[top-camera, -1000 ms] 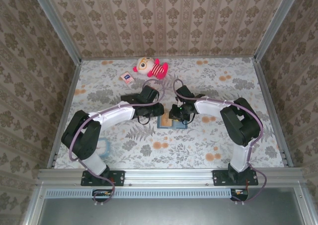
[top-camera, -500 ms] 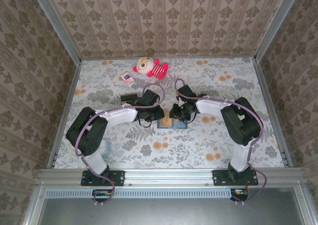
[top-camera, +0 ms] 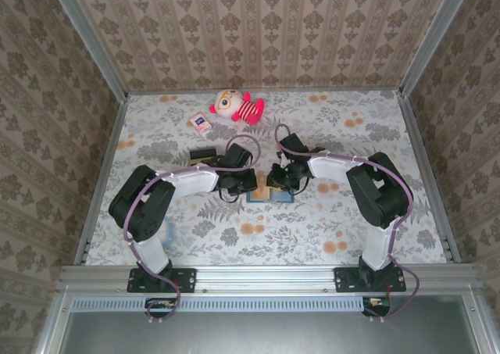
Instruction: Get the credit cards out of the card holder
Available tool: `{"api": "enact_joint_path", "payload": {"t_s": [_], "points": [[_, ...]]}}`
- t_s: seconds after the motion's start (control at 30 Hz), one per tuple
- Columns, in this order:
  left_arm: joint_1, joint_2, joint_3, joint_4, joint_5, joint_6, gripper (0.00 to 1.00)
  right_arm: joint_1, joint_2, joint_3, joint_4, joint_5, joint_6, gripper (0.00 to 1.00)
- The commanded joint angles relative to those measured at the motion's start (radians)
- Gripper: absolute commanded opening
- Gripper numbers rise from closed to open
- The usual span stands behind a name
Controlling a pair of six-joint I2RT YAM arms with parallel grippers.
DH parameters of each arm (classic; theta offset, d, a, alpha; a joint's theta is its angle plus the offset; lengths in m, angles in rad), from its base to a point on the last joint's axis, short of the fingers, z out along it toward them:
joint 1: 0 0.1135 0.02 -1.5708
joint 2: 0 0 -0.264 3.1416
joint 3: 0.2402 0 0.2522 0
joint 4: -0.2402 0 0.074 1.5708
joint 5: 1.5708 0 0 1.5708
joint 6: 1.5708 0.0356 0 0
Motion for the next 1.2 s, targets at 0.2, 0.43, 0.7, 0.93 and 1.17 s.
{"api": "enact_joint_path", "payload": {"t_s": [0.2, 0.43, 0.7, 0.93, 1.17], "points": [[-0.018, 0.047, -0.012, -0.045, -0.003, -0.011, 0.06, -0.011, 0.045, -0.010, 0.026, -0.066, -0.001, 0.18], [-0.027, 0.048, -0.022, -0.054, -0.011, -0.006, 0.06, -0.016, 0.046, -0.014, 0.034, -0.083, -0.003, 0.19], [-0.028, 0.040, -0.028, -0.059, -0.018, -0.003, 0.08, -0.016, 0.047, -0.020, 0.037, -0.085, -0.006, 0.17], [-0.020, -0.007, -0.022, -0.092, -0.053, 0.009, 0.20, -0.026, 0.010, -0.051, 0.043, -0.051, -0.003, 0.12], [-0.013, -0.003, -0.022, -0.088, -0.041, 0.014, 0.21, -0.041, -0.043, -0.079, 0.043, -0.044, -0.020, 0.11]]}}
